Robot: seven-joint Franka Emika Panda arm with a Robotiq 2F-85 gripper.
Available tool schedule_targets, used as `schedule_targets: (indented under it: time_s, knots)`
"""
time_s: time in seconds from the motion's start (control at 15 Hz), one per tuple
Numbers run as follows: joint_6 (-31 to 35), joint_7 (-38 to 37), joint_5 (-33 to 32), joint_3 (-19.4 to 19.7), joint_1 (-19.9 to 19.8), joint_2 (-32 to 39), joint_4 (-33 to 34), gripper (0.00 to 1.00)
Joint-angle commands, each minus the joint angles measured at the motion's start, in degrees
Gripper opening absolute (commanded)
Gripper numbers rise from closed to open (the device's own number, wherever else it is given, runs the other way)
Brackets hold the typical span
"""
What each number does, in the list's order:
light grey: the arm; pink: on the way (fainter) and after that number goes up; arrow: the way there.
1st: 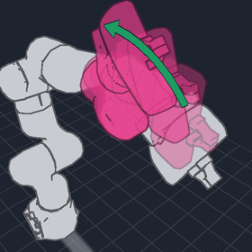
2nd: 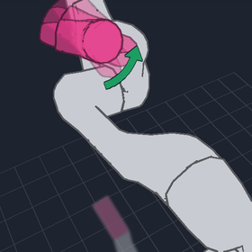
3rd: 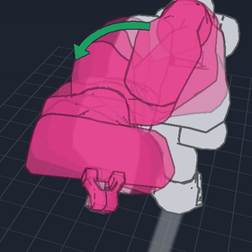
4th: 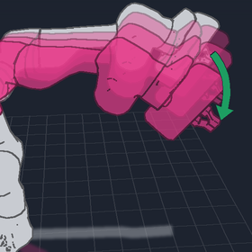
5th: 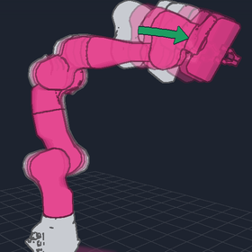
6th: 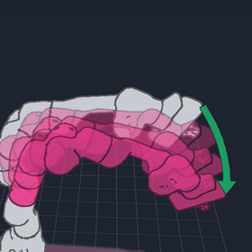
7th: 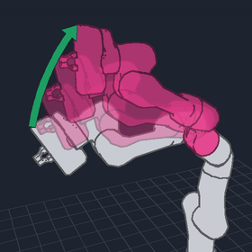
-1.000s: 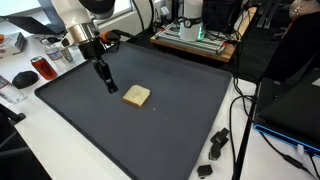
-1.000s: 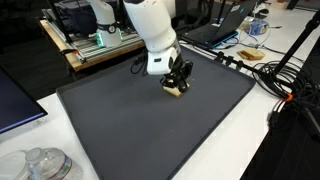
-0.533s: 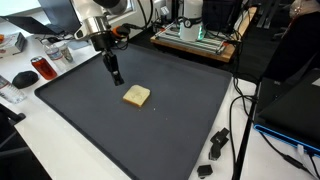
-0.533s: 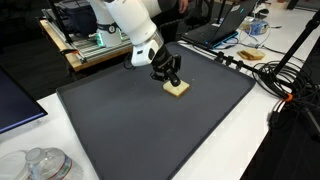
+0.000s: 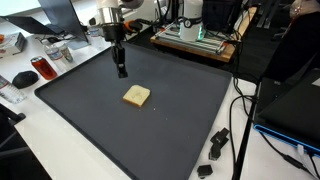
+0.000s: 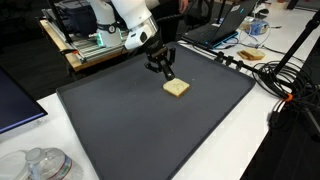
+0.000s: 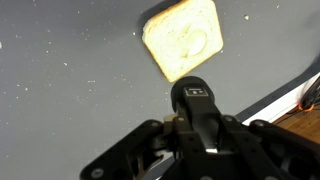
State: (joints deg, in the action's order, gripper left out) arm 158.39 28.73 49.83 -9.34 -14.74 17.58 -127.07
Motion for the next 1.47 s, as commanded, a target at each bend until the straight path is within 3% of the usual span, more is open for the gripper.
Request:
schedule_targets:
  time_s: [0.0, 0.4, 0.87, 1.07, 1.4]
  knots:
    - [4.8, -8.3, -5.3, 1.5, 4.5, -5.8, -6.6, 0.05]
    - [6.8, -29.4, -27.1, 7.1, 14.0, -9.7, -10.6, 0.05]
    - [-0.6, -52.8, -55.5, 12.5, 21.4, -12.0, -6.8, 0.05]
    - [-7.2, -57.3, -61.2, 11.3, 22.1, -12.1, -2.7, 0.05]
    - [-16.8, -54.5, -60.1, 8.8, 22.0, -9.9, 4.6, 0.05]
